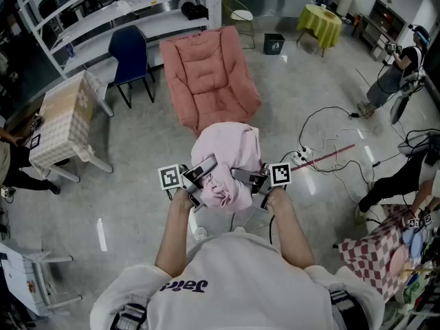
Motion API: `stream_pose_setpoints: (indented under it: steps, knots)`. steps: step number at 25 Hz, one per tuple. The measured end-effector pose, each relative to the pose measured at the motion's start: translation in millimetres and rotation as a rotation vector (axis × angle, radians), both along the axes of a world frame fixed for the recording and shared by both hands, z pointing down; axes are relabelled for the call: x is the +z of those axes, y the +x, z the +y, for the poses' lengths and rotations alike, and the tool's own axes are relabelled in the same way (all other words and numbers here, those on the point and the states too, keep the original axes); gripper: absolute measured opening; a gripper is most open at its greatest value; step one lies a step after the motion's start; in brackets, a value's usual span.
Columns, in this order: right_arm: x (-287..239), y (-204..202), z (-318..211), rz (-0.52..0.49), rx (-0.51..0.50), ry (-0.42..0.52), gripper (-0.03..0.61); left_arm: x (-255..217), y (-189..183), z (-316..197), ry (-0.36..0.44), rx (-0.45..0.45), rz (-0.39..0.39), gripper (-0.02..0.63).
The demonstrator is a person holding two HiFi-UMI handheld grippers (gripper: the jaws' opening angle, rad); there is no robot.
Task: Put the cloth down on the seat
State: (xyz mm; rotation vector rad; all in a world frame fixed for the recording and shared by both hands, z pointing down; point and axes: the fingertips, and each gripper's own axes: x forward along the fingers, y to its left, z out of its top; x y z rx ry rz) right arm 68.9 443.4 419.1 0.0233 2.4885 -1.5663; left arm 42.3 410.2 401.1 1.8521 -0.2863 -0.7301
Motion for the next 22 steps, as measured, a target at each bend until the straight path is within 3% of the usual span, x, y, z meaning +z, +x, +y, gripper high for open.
stream_pose_setpoints:
  steps: [9,16,22]
  knots:
    - [4.5,51.2,6.6,0.007,-0.014,0.007,0.374,1.6,48.6,8.5,0.01,-0.02,-0.01,0.434]
    - [24.6,56.0,9.4,0.002,-0.051,-0.039,0.376,22.5,53.2,11.0,-0.037,-0.045,-0.002,0.434]
    - [35.6,49.2,-17.1,-0.004,-0.059,-0.068,0.376,36.1,46.0,-16.1,-0.058,-0.055,0.001,0.436]
